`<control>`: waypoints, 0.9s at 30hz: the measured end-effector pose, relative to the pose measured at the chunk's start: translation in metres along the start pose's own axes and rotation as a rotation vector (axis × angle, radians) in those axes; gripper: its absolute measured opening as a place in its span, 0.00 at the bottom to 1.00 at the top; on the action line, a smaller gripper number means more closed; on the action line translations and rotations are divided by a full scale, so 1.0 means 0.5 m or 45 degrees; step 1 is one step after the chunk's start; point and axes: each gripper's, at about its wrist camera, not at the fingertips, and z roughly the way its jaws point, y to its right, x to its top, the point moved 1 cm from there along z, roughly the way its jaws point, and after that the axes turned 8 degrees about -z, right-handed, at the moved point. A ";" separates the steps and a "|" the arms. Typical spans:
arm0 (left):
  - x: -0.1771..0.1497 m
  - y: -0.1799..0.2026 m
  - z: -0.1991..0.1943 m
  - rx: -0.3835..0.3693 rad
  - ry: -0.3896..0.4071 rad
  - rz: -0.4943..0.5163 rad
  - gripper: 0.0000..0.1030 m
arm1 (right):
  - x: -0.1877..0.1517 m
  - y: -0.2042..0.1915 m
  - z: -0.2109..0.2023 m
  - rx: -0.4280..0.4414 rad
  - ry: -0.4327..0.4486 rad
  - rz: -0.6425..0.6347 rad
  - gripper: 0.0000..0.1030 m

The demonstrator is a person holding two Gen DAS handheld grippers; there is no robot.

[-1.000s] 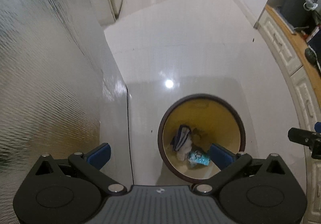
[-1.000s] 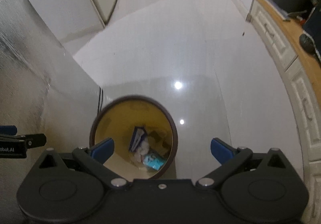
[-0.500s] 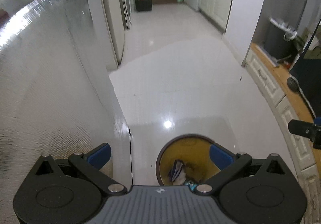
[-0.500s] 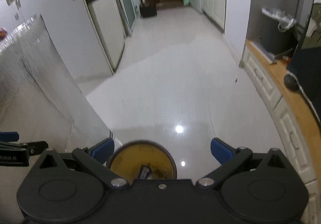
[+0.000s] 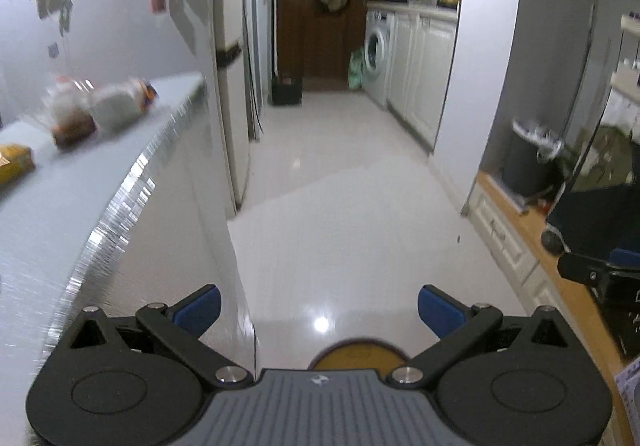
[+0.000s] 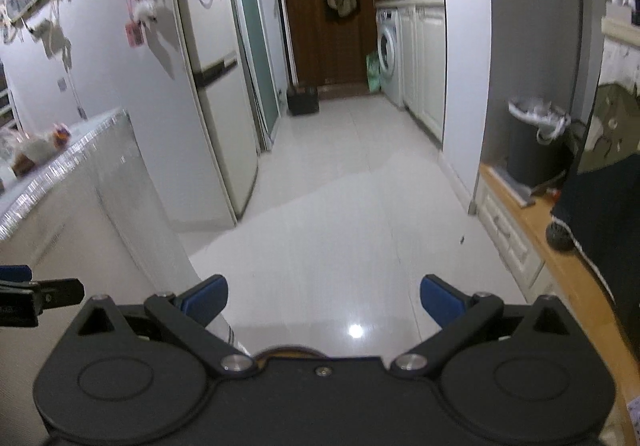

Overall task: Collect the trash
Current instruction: 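Move both tools back to the trash on the counter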

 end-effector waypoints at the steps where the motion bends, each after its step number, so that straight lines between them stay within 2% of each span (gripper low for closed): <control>1: 0.002 0.001 -0.016 0.000 0.026 -0.002 1.00 | 0.005 -0.003 -0.010 0.000 0.019 -0.002 1.00; 10: 0.043 -0.020 -0.190 -0.050 0.236 -0.010 1.00 | 0.062 -0.048 -0.127 0.053 0.247 -0.043 1.00; 20: 0.095 -0.098 -0.347 0.013 0.430 0.067 1.00 | 0.118 -0.126 -0.206 0.187 0.427 -0.094 1.00; 27: 0.136 -0.177 -0.399 0.052 0.486 0.112 1.00 | 0.162 -0.188 -0.227 0.289 0.491 -0.119 1.00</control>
